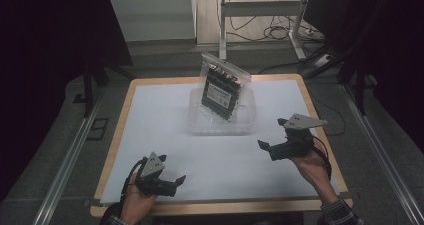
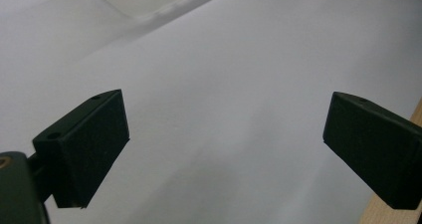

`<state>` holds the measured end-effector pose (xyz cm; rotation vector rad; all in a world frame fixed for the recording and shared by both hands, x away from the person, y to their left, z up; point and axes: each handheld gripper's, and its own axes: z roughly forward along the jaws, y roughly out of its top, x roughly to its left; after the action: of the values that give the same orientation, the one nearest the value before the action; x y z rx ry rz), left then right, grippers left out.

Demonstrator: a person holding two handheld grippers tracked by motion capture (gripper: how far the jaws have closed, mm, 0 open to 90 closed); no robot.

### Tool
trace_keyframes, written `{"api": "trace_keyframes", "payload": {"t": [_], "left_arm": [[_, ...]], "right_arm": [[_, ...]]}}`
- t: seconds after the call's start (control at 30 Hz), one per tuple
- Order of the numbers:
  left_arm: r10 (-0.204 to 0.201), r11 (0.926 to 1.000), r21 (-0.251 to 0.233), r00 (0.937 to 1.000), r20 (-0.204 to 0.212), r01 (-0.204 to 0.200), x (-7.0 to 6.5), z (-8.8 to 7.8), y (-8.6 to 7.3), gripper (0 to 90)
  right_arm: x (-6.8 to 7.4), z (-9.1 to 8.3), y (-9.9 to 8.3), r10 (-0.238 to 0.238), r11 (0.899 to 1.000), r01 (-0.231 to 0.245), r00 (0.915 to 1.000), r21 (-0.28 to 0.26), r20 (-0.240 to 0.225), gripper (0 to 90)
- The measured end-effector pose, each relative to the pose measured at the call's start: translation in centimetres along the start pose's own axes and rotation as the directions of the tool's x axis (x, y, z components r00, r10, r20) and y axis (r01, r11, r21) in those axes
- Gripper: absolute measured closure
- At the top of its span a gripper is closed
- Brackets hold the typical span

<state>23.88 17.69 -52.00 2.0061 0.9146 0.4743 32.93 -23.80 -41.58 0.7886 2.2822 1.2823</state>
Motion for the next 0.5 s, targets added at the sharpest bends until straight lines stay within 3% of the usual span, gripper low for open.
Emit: {"api": "trace_keyframes", "payload": {"t": [0.33, 0.5], "left_arm": [[-0.001, 1.0000, 0.000, 1.0000, -0.003, 0.001, -0.1, 0.0, 0.0, 3.7], [0.002, 1.0000, 0.001, 1.0000, -0.009, -0.002, -0.1, 0.0, 0.0, 3.6]], "right_arm": [[0.4, -0.1, -2.8, 0.001, 0.999, -0.001, 1.0000, 0.051, -0.008, 0.0], [0.3, -0.4, -3.9, 0.045, 0.998, -0.043, 0.9986, 0.054, -0.029, 0.0]]}}
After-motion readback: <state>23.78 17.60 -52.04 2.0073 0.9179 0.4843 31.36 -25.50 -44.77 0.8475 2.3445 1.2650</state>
